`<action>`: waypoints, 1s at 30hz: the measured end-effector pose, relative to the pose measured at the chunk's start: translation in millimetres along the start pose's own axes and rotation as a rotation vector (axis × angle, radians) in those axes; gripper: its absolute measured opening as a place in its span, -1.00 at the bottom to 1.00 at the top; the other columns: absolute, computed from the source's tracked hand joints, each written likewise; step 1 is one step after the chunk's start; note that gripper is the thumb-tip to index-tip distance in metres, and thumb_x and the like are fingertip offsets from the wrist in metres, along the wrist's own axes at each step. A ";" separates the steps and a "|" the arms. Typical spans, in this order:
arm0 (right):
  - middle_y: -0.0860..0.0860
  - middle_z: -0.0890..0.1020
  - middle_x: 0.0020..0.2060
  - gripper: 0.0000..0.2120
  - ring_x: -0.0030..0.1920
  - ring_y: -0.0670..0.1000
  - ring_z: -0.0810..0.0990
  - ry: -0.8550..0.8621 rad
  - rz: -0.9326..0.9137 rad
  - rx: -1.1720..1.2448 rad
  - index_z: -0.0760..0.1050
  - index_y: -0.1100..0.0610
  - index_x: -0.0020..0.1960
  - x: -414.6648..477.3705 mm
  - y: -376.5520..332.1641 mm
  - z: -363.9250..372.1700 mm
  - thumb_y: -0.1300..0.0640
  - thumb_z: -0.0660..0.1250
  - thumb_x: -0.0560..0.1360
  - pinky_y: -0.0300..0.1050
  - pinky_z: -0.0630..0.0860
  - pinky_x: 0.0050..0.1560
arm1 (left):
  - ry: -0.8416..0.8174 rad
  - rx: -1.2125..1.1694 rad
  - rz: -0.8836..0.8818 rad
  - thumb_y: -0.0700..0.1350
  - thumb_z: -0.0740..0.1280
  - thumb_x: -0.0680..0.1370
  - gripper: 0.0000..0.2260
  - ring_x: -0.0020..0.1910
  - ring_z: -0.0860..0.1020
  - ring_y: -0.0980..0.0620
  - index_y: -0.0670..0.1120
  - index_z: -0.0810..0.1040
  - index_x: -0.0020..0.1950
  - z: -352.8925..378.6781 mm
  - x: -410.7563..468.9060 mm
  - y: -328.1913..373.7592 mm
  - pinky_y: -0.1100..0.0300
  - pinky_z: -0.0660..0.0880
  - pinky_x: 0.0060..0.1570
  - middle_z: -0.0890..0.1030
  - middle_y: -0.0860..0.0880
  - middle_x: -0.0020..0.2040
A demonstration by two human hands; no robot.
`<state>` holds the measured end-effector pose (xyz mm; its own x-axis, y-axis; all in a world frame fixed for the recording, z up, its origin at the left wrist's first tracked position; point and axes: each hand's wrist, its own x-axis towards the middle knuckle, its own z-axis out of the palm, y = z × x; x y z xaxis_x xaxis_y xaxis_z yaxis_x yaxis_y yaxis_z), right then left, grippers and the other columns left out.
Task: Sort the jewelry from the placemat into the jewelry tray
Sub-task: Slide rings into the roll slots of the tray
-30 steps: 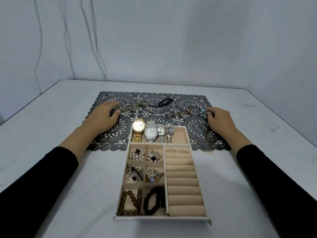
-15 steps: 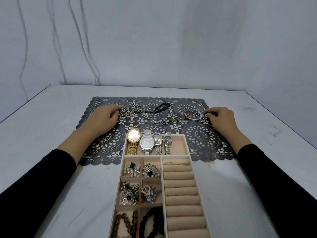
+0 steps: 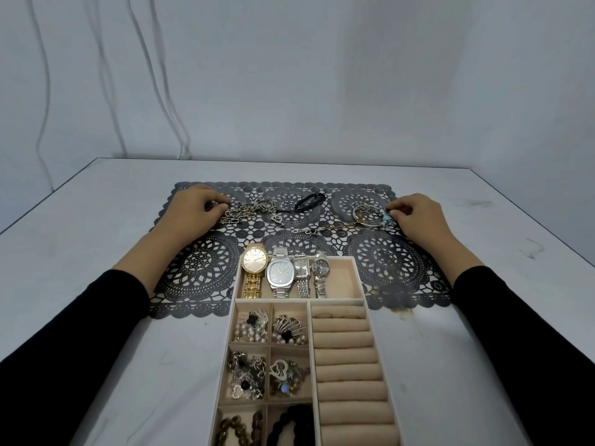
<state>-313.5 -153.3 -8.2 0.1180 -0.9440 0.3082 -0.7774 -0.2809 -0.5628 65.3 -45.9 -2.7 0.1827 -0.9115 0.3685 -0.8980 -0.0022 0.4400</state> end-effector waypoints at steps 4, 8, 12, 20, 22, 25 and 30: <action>0.08 0.64 0.00 -0.87 -0.04 -0.03 0.52 -0.017 -0.003 0.008 0.63 0.16 0.03 5.6 -1.1 4.3 0.24 0.34 0.52 -0.22 0.36 0.01 | -0.008 -0.017 -0.006 -0.07 0.37 0.56 -0.86 -0.01 0.47 0.10 0.01 0.68 0.08 1.0 1.3 5.5 0.19 0.34 -0.05 0.59 0.05 0.00; 0.08 0.63 -0.04 -0.90 -0.05 0.00 0.54 -0.001 -0.016 0.052 0.59 0.15 0.00 8.9 -2.0 8.0 0.25 0.36 0.50 -0.21 0.39 0.00 | -0.010 -0.032 -0.013 -0.04 0.38 0.56 -0.87 -0.03 0.47 0.12 0.04 0.68 0.07 2.1 2.4 8.4 0.19 0.33 -0.07 0.57 0.10 -0.04; 0.07 0.64 -0.08 -0.92 -0.09 0.00 0.55 0.013 -0.039 0.108 0.58 0.14 -0.04 9.9 -3.2 11.1 0.26 0.38 0.48 -0.22 0.41 -0.04 | 0.015 -0.051 -0.024 -0.02 0.37 0.57 -0.88 -0.06 0.48 0.12 0.00 0.67 0.04 3.2 4.3 7.9 0.22 0.32 -0.09 0.57 0.10 -0.07; 0.03 0.64 -0.16 -0.89 -0.16 -0.05 0.55 0.043 -0.047 0.170 0.60 0.12 -0.08 10.2 -6.5 9.6 0.29 0.42 0.44 -0.46 0.35 -0.21 | 0.046 -0.073 -0.026 -0.05 0.35 0.58 -0.89 -0.03 0.48 0.10 -0.04 0.65 0.02 4.0 5.8 2.8 0.20 0.33 -0.02 0.58 0.10 -0.07; 0.03 0.64 -0.17 -0.90 -0.16 -0.05 0.55 0.058 -0.040 0.183 0.62 0.13 -0.07 8.9 -6.4 8.8 0.29 0.42 0.44 -0.47 0.36 -0.20 | 0.056 -0.075 -0.017 -0.07 0.35 0.58 -0.89 -0.04 0.47 0.09 -0.05 0.64 0.02 4.0 4.9 3.1 0.20 0.32 -0.02 0.58 0.08 -0.08; 0.03 0.65 -0.17 -0.92 -0.17 -0.07 0.56 0.079 -0.017 0.204 0.64 0.14 -0.08 6.5 -7.8 6.7 0.27 0.40 0.46 -0.51 0.36 -0.21 | 0.074 -0.076 -0.002 -0.09 0.36 0.58 -0.89 -0.05 0.48 0.10 -0.07 0.65 0.02 3.1 2.7 5.4 0.20 0.33 -0.01 0.57 0.09 -0.09; 0.01 0.65 -0.18 -0.91 -0.24 -0.21 0.54 0.119 0.024 0.274 0.65 0.15 -0.08 -4.4 -14.5 -1.0 0.26 0.39 0.46 -0.62 0.35 -0.27 | 0.114 -0.159 -0.011 -0.08 0.37 0.57 -0.95 -0.10 0.53 0.11 0.01 0.63 -0.03 -2.0 -4.8 11.2 0.29 0.37 -0.07 0.61 0.08 -0.13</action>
<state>-303.3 -144.9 -0.6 0.0159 -0.9284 0.3713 -0.5817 -0.3106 -0.7518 55.2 -40.7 2.1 0.2445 -0.8591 0.4496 -0.8226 0.0617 0.5652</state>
